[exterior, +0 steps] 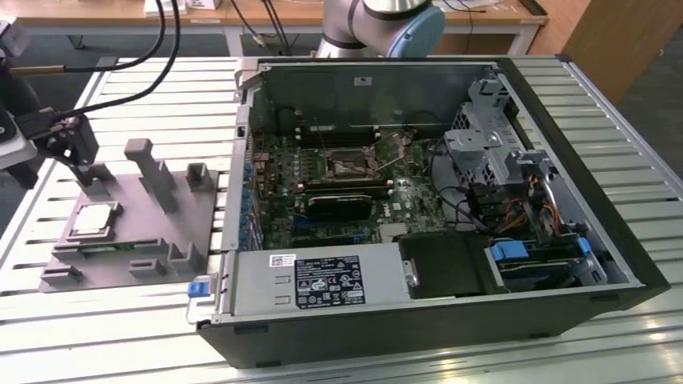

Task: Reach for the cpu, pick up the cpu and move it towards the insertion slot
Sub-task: 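Pick up the cpu and move it towards the insertion slot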

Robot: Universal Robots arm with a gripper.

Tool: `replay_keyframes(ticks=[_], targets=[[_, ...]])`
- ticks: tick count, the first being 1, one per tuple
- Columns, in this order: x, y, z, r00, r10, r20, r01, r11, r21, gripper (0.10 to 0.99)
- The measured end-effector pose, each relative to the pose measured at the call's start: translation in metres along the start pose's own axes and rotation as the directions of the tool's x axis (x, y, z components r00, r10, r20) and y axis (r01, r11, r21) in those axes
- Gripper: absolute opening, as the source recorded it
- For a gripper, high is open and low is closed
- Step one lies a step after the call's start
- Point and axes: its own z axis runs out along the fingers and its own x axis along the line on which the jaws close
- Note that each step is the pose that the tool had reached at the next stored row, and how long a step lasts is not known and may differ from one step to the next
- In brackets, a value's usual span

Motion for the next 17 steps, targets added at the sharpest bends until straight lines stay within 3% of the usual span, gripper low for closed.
replay_keyframes(ticks=[17], targets=[[-0.0005,-0.0021,0.0309,1.0000,0.001,-0.0041,-0.001,1.0000,0.000,0.702]])
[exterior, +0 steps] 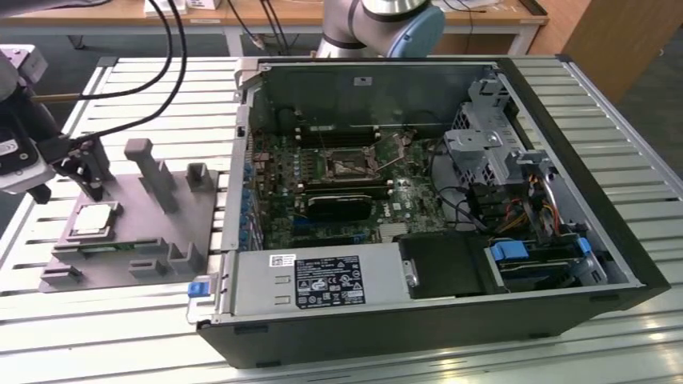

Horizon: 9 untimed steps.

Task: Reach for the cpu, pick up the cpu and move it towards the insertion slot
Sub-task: 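Pick up the cpu and move it towards the insertion slot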

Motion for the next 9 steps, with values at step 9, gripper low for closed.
replay_keyframes(ticks=[9], targets=[[0.0001,-0.0009,0.0138,1.0000,0.000,-0.0001,0.000,1.0000,-0.007,0.776]])
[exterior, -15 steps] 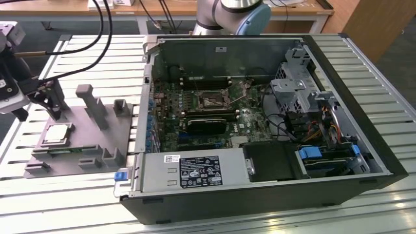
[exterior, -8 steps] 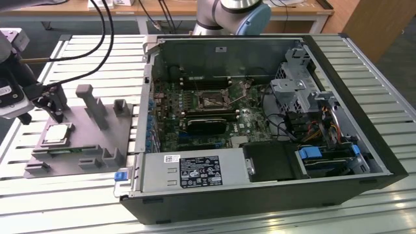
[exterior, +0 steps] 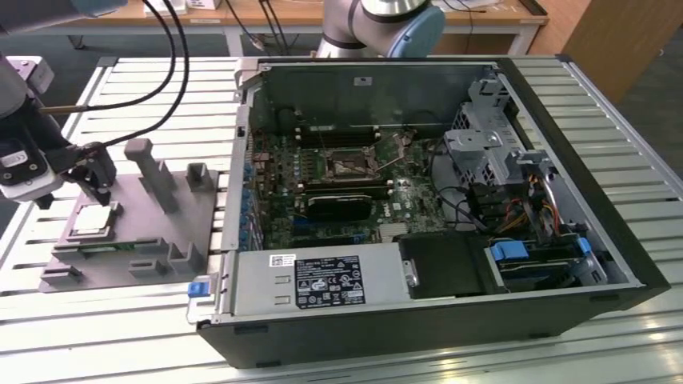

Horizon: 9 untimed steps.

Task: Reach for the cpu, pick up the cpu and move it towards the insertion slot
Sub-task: 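Pick up the cpu and move it towards the insertion slot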

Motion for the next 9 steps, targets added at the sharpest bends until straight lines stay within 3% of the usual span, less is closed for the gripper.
replay_keyframes(ticks=[3,9], targets=[[0.0001,-0.0003,0.0038,1.0000,0.000,0.0003,0.000,1.0000,-0.007,0.776],[0.0019,-0.0007,0.0135,1.0000,0.000,0.0002,0.000,1.0000,-0.008,0.776]])
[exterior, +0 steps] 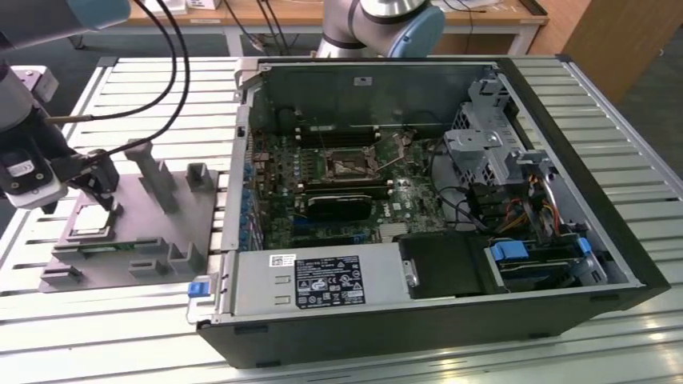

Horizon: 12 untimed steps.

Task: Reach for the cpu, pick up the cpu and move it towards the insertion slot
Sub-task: 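Pick up the cpu and move it towards the insertion slot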

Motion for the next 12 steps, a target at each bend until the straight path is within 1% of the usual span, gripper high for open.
replay_keyframes(ticks=[7,12], targets=[[0.0020,-0.0006,0.0115,1.0000,0.000,0.0000,0.000,1.0000,0.000,0.776],[0.0022,-0.0008,0.0177,1.0000,0.001,0.0000,-0.001,1.0000,0.000,0.776]])
